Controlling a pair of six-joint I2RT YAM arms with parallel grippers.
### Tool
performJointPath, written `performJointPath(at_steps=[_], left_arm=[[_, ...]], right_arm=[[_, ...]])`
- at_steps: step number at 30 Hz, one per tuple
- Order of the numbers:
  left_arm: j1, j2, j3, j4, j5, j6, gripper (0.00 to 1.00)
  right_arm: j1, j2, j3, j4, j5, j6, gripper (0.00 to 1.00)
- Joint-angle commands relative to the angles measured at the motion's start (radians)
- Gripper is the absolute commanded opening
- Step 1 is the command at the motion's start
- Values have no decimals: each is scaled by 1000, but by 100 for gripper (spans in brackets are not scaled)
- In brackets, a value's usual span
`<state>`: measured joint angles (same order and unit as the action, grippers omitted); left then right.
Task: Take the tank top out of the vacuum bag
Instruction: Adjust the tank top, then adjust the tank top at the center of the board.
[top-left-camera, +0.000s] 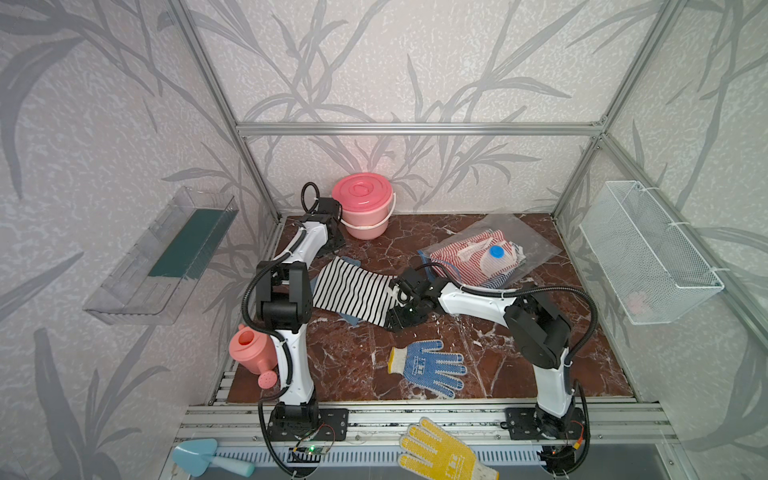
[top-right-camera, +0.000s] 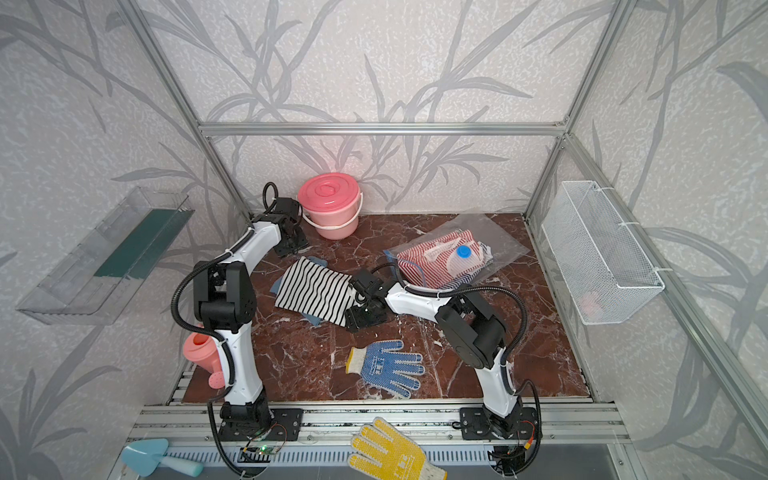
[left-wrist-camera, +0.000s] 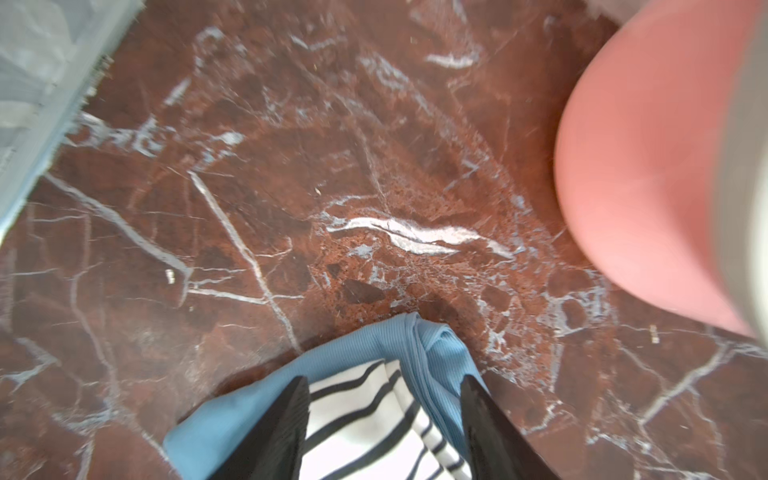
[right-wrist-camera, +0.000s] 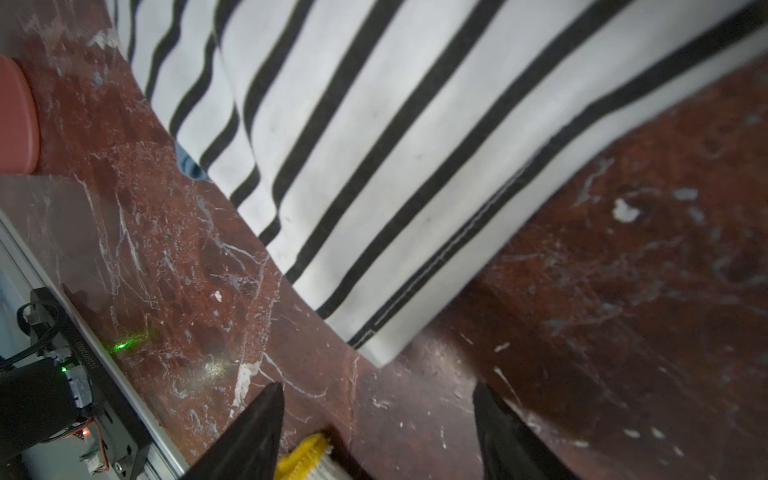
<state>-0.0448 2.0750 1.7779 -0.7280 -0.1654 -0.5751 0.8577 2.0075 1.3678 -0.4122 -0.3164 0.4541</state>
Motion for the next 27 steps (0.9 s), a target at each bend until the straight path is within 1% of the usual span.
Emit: performJointPath(at_steps=[1,4,7,11,15,18,21,27], left_arm=[[1,-125,-47,-13,-50,13,62],[1,-218,-158,20,-76,-5,64],[2,-307,-281,54,-97,-23,66],[1,-363,-392,55,-143,-41,66],[5,-359,-469,49,-165,-59,66],[8,-350,-526,66,-159,-66,65],[11,-327,-553,70,-140,-72,63],[10,-265,-568,87,-101,-73,60]], right_arm=[[-40,-64,-25,-12,-11,8,75],[-88,-89,-29,-24,-4,22,75],[-124,-111,-8,-48,18,5,75],[-162,-142,52,-150,100,-40,75],[-207,-184,87,-230,205,-87,75],[-233,-203,105,-277,284,-112,75],[-254,-227,107,-295,308,-130,76],[-287,-261,74,-279,297,-131,76]])
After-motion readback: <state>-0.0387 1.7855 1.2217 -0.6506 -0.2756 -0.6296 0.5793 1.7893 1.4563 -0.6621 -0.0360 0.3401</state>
